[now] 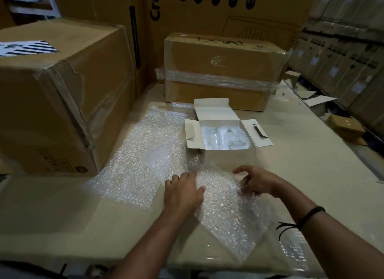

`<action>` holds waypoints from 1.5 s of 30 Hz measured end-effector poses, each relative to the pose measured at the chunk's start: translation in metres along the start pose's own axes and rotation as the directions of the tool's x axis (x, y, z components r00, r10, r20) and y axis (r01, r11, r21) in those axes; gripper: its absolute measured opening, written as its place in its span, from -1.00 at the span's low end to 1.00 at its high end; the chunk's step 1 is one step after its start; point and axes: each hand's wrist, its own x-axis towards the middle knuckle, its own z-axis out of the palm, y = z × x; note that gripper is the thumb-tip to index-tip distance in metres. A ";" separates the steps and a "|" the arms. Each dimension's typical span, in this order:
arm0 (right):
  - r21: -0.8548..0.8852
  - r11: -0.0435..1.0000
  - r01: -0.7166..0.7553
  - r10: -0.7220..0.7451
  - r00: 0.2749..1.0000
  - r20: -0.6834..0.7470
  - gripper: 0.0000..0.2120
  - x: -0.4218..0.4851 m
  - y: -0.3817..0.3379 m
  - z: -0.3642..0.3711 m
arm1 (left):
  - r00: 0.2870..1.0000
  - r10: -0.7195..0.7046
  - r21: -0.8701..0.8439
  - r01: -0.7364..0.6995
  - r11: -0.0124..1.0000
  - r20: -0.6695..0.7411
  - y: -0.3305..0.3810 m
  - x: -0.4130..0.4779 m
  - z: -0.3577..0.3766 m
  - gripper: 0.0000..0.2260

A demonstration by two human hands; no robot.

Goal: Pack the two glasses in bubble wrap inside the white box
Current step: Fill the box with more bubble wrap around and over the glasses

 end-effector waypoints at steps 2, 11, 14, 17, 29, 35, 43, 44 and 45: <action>-0.159 0.987 0.035 -0.038 0.999 -0.018 -0.45 0.006 0.004 -0.012 | 0.985 -0.082 -0.042 0.077 0.996 -0.151 -0.002 0.003 -0.005 -0.58; -0.862 0.502 0.073 -0.516 0.824 -0.231 -0.51 0.013 0.012 0.009 | 0.759 -0.602 0.042 0.629 0.776 -0.249 -0.067 0.031 -0.015 -0.51; -0.811 0.523 0.262 -0.537 0.840 -0.075 -0.45 0.012 0.014 0.034 | 0.757 -0.579 -0.004 0.606 0.795 -0.302 -0.075 0.036 -0.013 -0.72; -0.786 0.528 0.320 -0.404 0.909 0.098 -0.40 0.025 0.024 0.045 | 0.740 -0.550 -0.228 0.501 0.835 -0.387 -0.066 0.033 -0.015 -0.82; 0.457 0.841 0.290 -0.243 0.957 -0.160 -0.46 -0.003 -0.034 0.012 | 0.737 0.290 -0.161 -0.474 0.865 -0.611 0.035 -0.034 0.021 -0.81; 0.455 0.861 0.227 -0.120 0.960 -0.252 -0.55 -0.011 -0.021 -0.004 | 0.774 0.398 -0.325 -0.588 0.741 -0.493 0.048 -0.040 0.021 -0.43; 0.361 0.932 0.013 0.096 0.955 -0.280 -0.45 -0.024 0.040 -0.038 | 0.989 0.088 -0.232 -0.113 0.966 -0.115 0.054 -0.024 0.025 -0.60; 0.341 0.940 0.006 0.111 0.941 -0.321 -0.42 -0.022 0.048 -0.039 | 0.996 0.077 -0.154 -0.081 0.985 -0.037 0.055 -0.024 0.027 -0.63; 0.319 0.948 0.002 0.120 0.924 -0.362 -0.39 -0.021 0.055 -0.040 | 0.998 0.066 -0.112 -0.064 0.992 0.014 0.056 -0.025 0.029 -0.64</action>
